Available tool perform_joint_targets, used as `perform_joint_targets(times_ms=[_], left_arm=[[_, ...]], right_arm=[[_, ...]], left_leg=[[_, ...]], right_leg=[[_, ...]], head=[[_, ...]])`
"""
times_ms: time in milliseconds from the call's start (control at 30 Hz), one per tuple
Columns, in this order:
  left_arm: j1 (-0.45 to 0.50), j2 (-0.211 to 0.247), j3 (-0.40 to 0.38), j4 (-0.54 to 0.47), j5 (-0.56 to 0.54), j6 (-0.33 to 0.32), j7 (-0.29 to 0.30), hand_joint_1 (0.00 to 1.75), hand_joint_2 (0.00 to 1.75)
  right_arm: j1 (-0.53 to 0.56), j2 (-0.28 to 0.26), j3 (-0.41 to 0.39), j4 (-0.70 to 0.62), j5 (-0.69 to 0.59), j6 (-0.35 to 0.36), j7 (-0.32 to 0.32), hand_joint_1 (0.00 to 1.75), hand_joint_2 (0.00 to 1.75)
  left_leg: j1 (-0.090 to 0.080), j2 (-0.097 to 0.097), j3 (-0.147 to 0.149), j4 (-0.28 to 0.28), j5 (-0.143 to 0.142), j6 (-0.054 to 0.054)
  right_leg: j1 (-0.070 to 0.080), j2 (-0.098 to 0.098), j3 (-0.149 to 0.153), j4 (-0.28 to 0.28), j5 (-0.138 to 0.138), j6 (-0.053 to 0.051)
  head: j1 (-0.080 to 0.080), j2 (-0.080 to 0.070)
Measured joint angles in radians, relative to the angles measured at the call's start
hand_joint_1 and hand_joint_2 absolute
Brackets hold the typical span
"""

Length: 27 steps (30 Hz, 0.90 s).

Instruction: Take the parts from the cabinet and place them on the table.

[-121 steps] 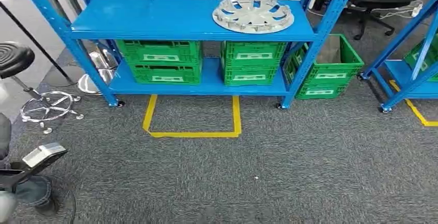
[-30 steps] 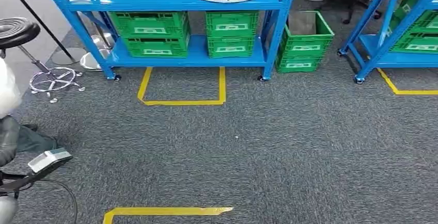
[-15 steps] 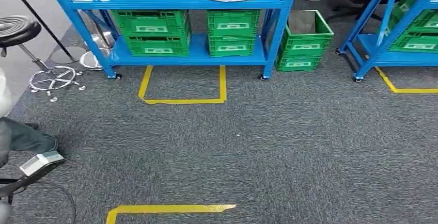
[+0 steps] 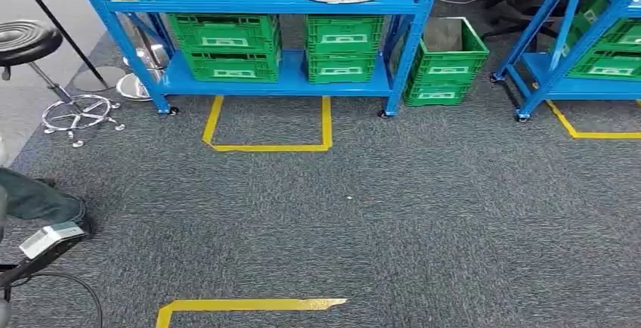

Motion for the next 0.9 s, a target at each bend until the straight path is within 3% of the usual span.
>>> perform_joint_targets(times_ms=[333,900], left_arm=[[0.0,0.003,0.005,0.0,-0.002,0.0,0.001,1.75,1.75],[0.0,0.005,0.021,0.0,0.0,0.0,-0.01,1.75,1.75]], right_arm=[[-0.002,0.0,-0.007,0.017,-0.003,0.0,-0.019,0.0,0.0],[0.049,0.004,-0.093,0.026,0.08,0.0,0.018,0.0,0.0]], left_leg=[[0.002,0.0,0.0,0.0,0.001,-0.001],[0.002,0.0,0.0,0.0,0.002,-0.001]], right_leg=[[0.001,0.0,-0.003,0.005,0.0,0.0],[0.001,0.0,-0.004,0.005,0.0,0.0]], head=[[0.0,0.0],[0.0,0.0]])
